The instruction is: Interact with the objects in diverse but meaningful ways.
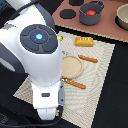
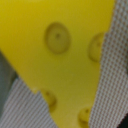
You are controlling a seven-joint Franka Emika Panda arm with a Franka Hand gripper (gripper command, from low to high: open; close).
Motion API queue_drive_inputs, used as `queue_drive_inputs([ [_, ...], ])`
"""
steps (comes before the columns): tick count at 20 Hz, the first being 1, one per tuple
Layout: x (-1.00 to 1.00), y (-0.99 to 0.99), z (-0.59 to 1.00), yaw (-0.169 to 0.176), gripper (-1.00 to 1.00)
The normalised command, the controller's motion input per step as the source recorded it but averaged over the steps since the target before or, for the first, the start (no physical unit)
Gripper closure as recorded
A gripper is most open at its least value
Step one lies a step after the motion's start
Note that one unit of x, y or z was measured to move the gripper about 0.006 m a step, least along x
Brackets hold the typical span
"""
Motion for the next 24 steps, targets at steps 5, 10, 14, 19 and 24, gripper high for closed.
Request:
queue_drive_inputs([
  [5, 0.06, -0.21, -0.14, 0.005, 1.00],
  [10, 0.04, -0.01, 0.62, 0.043, 1.00],
  [14, 0.00, 0.16, 1.00, 0.052, 1.00],
  [19, -0.06, 0.24, 1.00, 0.089, 1.00],
  [24, -0.38, 0.45, 0.66, 0.115, 1.00],
])
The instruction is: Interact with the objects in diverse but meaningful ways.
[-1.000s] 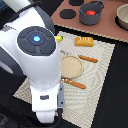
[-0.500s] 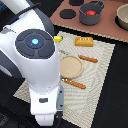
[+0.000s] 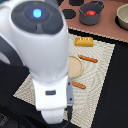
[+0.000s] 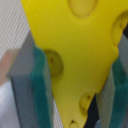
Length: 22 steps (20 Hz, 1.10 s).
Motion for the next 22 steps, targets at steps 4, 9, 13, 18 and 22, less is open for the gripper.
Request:
queue_drive_inputs([
  [4, -0.65, 0.45, 0.18, 0.128, 1.00],
  [9, -0.72, 0.42, 0.10, 0.124, 1.00],
  [13, -0.76, 0.43, 0.01, 0.108, 1.00],
  [18, -0.87, 0.36, 0.00, 0.076, 1.00],
  [22, -0.90, 0.34, 0.00, 0.080, 1.00],
])
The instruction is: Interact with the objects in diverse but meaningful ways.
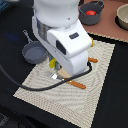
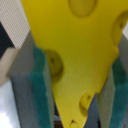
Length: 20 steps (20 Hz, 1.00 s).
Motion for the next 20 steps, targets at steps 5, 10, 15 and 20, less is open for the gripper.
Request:
queue_drive_inputs([
  [5, -0.89, 0.35, 0.00, 0.073, 1.00],
  [10, -0.89, 0.31, -0.05, 0.075, 1.00],
  [15, -0.91, 0.21, -0.14, 0.083, 1.00],
  [20, -0.93, 0.08, -0.25, 0.087, 1.00],
])
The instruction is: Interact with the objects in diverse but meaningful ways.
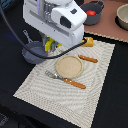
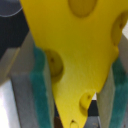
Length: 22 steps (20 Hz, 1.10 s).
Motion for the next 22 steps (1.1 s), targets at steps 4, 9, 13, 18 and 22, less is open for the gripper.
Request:
queue_drive_inputs([
  [4, -0.97, -0.01, -0.38, 0.058, 1.00],
  [9, -0.99, -0.04, -0.40, 0.039, 1.00],
  [13, -1.00, -0.05, -0.40, 0.034, 1.00],
  [18, -1.00, -0.05, -0.36, 0.032, 1.00],
  [22, -0.98, -0.07, -0.23, 0.024, 1.00],
])
